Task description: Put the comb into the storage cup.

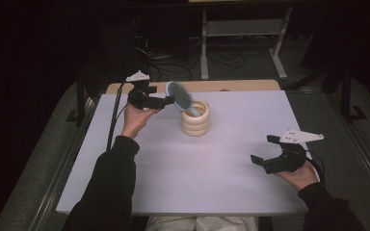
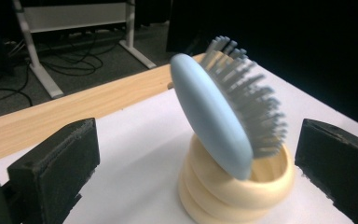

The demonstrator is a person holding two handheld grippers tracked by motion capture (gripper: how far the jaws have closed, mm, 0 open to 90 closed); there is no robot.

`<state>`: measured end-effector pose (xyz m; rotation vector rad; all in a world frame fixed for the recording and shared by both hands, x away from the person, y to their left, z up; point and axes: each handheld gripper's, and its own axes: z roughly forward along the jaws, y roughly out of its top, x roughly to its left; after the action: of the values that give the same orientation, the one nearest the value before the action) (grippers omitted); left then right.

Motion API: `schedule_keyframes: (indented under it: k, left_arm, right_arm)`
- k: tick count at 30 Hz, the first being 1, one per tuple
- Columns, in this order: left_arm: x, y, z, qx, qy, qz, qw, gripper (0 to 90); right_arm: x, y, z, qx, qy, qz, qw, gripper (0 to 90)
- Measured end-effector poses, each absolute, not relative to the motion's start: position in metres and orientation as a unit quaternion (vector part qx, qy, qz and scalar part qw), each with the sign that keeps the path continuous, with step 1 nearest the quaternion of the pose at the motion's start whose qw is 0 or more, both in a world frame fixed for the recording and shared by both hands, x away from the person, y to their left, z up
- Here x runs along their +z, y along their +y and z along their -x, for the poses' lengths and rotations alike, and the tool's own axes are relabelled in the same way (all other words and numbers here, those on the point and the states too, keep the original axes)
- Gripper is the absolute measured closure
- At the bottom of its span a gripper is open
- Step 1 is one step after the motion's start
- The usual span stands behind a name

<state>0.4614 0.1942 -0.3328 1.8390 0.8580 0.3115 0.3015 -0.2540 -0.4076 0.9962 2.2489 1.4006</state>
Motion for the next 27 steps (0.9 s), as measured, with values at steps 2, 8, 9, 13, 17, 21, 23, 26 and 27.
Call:
schedule_keyframes:
  k: [2, 8, 9, 13, 17, 21, 23, 26, 27]
  left_arm:
    - [-0.33, 0.196, -0.458, 0.134, 0.352, -0.769, 0.516, 0.0]
    - [-0.316, 0.201, -0.447, 0.141, 0.336, -0.766, 0.53, 0.0]
    - [-0.314, 0.202, -0.446, 0.144, 0.336, -0.765, 0.531, 0.0]
    - [-0.309, 0.208, -0.441, 0.152, 0.331, -0.768, 0.527, 0.0]
    - [-0.306, 0.211, -0.437, 0.154, 0.327, -0.77, 0.525, 0.0]
    - [-0.304, 0.213, -0.432, 0.16, 0.319, -0.773, 0.525, 0.0]
    - [-0.303, 0.215, -0.431, 0.155, 0.32, -0.772, 0.527, 0.0]
    - [-0.304, 0.216, -0.428, 0.156, 0.319, -0.773, 0.526, 0.0]
    - [-0.305, 0.217, -0.427, 0.157, 0.32, -0.772, 0.526, 0.0]
  right_arm:
    - [-0.408, -0.254, -0.301, 0.488, 0.786, -0.347, 0.155, 0.0]
    - [-0.408, -0.254, -0.301, 0.485, 0.788, -0.346, 0.155, 0.0]
    - [-0.408, -0.254, -0.301, 0.485, 0.788, -0.347, 0.155, 0.0]
    - [-0.408, -0.254, -0.301, 0.483, 0.788, -0.347, 0.156, 0.0]
    - [-0.409, -0.255, -0.301, 0.483, 0.788, -0.349, 0.158, 0.0]
    - [-0.409, -0.255, -0.302, 0.482, 0.788, -0.35, 0.157, 0.0]
    - [-0.409, -0.255, -0.302, 0.482, 0.787, -0.35, 0.158, 0.0]
    - [-0.409, -0.255, -0.302, 0.482, 0.788, -0.35, 0.158, 0.0]
    - [-0.409, -0.255, -0.302, 0.482, 0.788, -0.349, 0.159, 0.0]
